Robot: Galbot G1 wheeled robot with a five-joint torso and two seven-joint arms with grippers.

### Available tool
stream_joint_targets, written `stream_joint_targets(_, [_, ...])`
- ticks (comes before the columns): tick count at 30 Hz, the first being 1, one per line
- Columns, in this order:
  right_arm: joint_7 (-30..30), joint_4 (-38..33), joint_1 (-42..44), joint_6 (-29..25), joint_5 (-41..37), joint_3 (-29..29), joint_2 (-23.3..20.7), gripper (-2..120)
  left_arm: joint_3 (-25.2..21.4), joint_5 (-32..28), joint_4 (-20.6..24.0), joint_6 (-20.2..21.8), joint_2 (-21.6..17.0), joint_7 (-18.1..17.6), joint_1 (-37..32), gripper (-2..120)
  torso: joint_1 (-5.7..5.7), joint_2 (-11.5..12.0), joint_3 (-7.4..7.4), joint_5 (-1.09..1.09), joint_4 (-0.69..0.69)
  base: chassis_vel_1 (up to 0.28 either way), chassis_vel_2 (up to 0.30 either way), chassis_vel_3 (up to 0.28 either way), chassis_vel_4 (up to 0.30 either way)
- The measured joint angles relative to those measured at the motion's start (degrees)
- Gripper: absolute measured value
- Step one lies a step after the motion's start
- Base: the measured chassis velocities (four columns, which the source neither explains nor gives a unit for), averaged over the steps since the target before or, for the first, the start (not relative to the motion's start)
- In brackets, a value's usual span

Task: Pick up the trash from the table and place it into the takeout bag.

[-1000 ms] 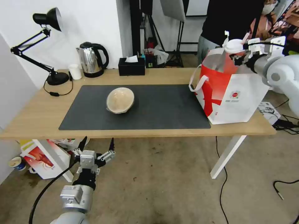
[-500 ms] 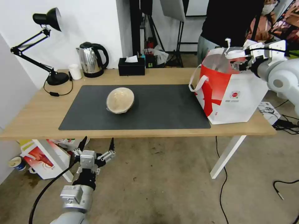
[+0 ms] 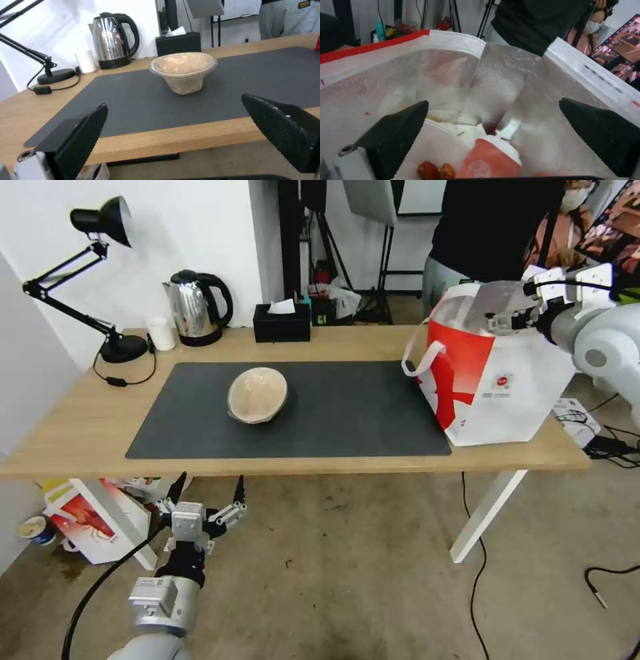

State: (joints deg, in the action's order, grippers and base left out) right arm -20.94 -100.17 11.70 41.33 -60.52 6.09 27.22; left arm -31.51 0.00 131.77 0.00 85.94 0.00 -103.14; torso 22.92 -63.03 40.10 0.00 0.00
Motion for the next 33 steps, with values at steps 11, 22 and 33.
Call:
stream_joint_targets(11, [-0.4,-0.4,-0.2,-0.3,0.0,-0.2,0.2,100,0.0,0.0,0.0,0.0,0.0,0.0,0.0,100,0.00,0.0,0.00,0.00,0.00,0.000,0.000,0.000,0.000])
stream_joint_targets(22, [-8.5,-3.7,4.8,-21.8,-1.6,-4.9,5.0,100,0.0,0.0,0.0,0.0,0.0,0.0,0.0,100,0.00,0.0,0.00,0.01,0.01,0.000,0.000,0.000,0.000])
stream_joint_targets(33, [-11.8,-10.8,9.1,-41.3,2.2,-9.6,8.9,100,0.0,0.0,0.0,0.0,0.0,0.0,0.0,100,0.00,0.0,0.00,-0.02,0.01,0.000,0.000,0.000,0.000])
